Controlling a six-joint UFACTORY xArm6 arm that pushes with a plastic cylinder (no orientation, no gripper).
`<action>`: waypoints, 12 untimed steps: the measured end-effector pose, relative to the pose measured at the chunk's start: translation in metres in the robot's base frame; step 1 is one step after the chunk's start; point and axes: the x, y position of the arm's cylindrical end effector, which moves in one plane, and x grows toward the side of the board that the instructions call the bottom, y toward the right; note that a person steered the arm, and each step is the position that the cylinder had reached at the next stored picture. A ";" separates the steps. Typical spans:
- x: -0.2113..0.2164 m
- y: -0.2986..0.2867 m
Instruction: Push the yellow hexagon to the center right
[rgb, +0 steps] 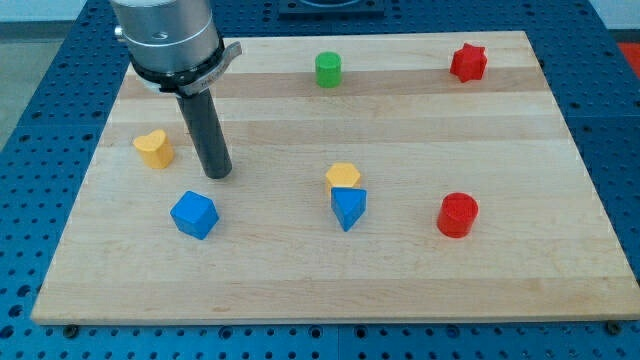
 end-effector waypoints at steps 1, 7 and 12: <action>0.000 0.009; 0.030 0.153; -0.032 0.145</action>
